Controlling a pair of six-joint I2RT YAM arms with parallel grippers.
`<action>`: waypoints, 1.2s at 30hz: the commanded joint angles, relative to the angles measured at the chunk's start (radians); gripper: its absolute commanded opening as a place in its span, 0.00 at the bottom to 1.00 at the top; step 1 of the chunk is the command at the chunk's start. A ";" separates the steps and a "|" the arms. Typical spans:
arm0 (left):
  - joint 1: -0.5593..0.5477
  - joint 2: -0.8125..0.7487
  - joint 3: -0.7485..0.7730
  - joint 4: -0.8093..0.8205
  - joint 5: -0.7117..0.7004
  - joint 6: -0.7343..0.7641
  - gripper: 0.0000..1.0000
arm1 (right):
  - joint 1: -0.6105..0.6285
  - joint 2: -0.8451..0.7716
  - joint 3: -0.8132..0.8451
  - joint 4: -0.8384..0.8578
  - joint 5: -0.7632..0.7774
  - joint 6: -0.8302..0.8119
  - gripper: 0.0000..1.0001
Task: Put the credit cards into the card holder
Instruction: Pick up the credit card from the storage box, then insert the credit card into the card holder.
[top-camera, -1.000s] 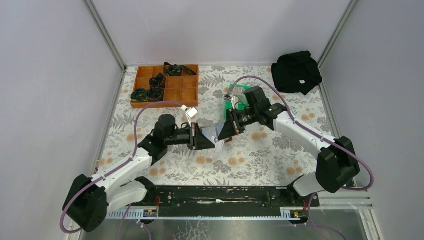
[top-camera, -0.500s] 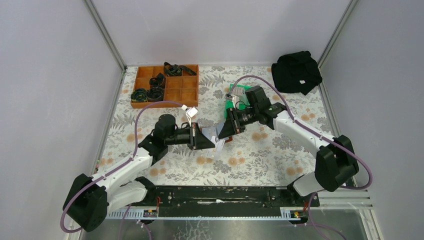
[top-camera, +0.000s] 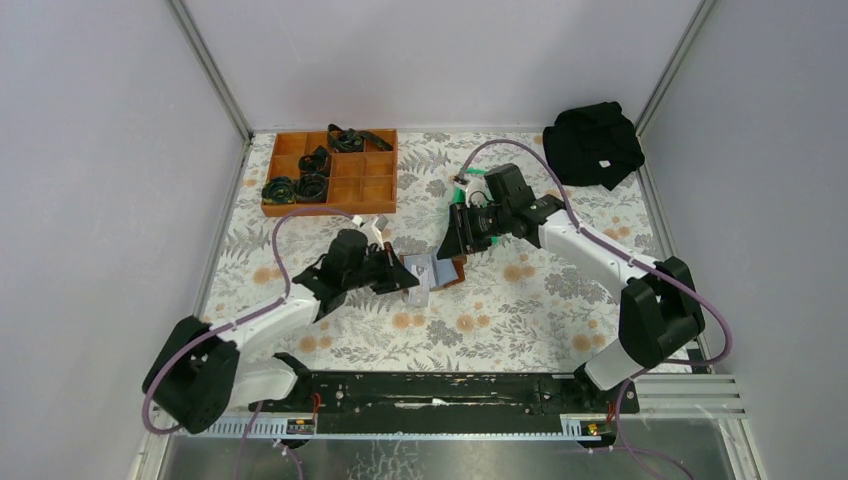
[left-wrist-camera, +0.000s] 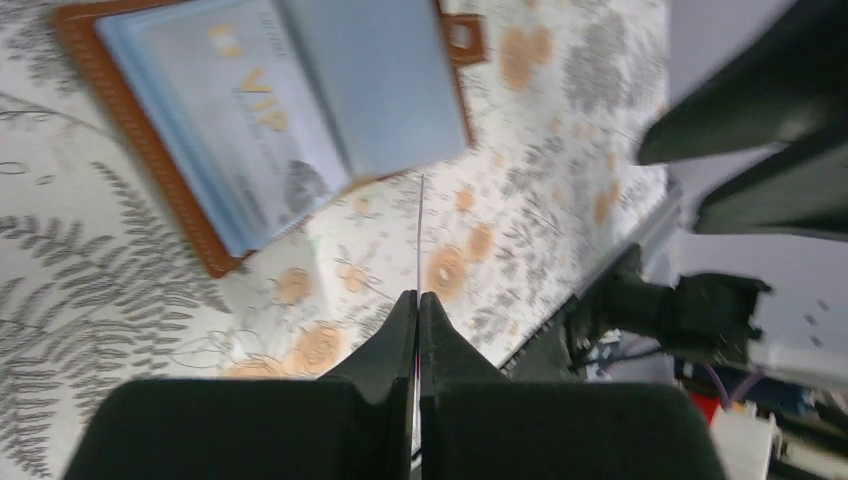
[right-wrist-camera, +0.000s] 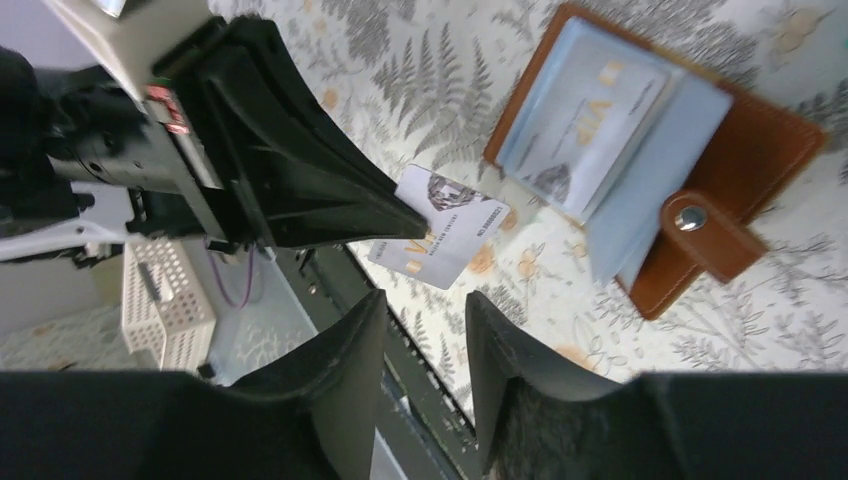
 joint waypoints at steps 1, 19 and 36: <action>0.008 0.103 0.061 0.009 -0.164 -0.028 0.00 | -0.006 0.043 0.088 -0.022 0.144 -0.032 0.35; 0.043 0.393 0.230 0.092 -0.186 -0.067 0.00 | 0.023 0.297 0.217 -0.118 0.304 -0.098 0.02; 0.049 0.451 0.222 0.171 -0.157 -0.104 0.00 | 0.023 0.364 0.156 -0.146 0.504 -0.103 0.00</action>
